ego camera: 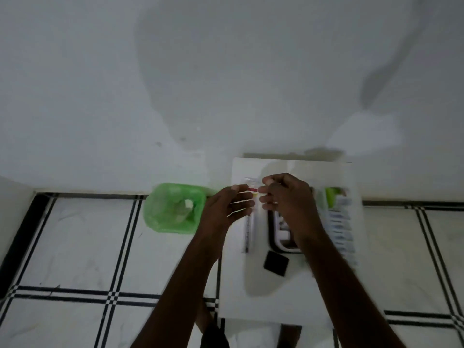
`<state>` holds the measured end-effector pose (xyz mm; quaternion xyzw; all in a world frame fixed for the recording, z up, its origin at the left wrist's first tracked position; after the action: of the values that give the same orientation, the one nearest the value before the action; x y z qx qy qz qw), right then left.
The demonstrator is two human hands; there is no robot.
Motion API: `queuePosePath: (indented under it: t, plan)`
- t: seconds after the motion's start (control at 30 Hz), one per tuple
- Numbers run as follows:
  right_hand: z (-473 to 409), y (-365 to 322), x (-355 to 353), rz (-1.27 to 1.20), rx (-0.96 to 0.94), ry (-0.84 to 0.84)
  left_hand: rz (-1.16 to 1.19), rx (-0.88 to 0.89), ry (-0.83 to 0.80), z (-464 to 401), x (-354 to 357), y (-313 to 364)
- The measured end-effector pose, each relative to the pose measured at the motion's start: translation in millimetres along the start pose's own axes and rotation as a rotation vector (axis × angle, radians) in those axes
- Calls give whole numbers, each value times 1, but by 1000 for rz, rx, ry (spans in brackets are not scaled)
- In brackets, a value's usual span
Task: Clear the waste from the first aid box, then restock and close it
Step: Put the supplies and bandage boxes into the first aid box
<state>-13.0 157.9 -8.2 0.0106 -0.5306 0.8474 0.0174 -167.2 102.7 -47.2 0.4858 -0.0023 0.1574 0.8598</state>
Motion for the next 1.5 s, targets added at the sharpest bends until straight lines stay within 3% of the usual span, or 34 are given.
queuePosePath:
  t: [0.17,0.3,0.43,0.5,0.63,0.73,0.87,0.93,1.03,1.17,1.5]
  plan:
    - [7,2,-111,95,-18,93,-64,-58,-66,14,100,-29]
    - [4,27,-164,200,19,119,-264,-76,-18,13,128,-54]
    - [13,52,-199,449,-78,160,-530,51,67,23,134,-66]
    - [21,81,-199,600,-96,100,-665,153,101,34,136,-72]
    - [38,143,-175,927,-124,31,-716,303,241,53,130,-81]
    - [44,155,-165,961,-180,103,-781,411,407,68,115,-79]
    - [51,138,-175,935,-241,228,-988,343,612,84,84,-109]
    - [60,120,-186,846,-270,335,-1139,252,575,79,77,-139]
    - [78,87,-187,694,-388,442,-1291,117,384,62,78,-178]
    - [81,61,-150,681,-499,367,-1378,105,374,46,75,-185]
    - [7,70,-73,1030,-472,176,-1173,86,425,47,48,-153]
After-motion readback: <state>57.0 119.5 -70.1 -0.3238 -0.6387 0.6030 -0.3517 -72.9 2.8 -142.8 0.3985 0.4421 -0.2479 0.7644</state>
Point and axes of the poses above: each hand's wrist, its own z-axis away from the middle knuckle, its own x-axis out of the palm, y = z × x, the point moved 10 cm from there along -z, towards the middle knuckle, and after that the axes turned 12 degrees about -z, right-handed, at the moved point
